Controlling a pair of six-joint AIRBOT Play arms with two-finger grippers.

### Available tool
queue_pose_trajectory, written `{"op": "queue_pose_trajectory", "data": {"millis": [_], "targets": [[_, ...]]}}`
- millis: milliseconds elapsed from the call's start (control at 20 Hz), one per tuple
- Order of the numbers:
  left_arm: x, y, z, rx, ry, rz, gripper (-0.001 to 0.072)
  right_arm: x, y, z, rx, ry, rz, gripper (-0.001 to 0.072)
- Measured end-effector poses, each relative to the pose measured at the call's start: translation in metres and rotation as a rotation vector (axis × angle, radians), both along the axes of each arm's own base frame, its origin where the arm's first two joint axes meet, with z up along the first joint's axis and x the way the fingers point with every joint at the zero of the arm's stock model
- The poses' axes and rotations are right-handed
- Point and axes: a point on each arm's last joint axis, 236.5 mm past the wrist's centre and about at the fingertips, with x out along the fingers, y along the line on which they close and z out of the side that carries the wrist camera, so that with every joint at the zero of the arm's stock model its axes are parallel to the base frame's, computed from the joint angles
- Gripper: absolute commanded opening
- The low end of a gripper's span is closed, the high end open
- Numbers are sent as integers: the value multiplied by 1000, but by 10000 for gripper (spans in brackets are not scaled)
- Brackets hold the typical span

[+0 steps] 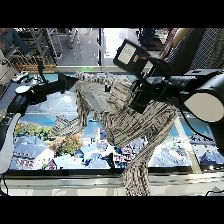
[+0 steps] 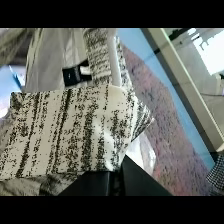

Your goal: Fold the clothes and pants, and hang the long-sleeved shirts on hangers.

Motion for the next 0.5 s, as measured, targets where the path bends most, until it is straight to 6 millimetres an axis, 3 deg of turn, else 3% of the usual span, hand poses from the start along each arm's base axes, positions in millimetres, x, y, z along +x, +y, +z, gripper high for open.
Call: {"op": "queue_pose_trajectory", "data": {"millis": [350,500], "targets": [[-20,13,14,10,-15,-87,17,23,-33,-27,-258,-5,-58,15],[-35,10,26,17,-35,-136,17,39,-35,-49,-350,16,-68,15]]}}
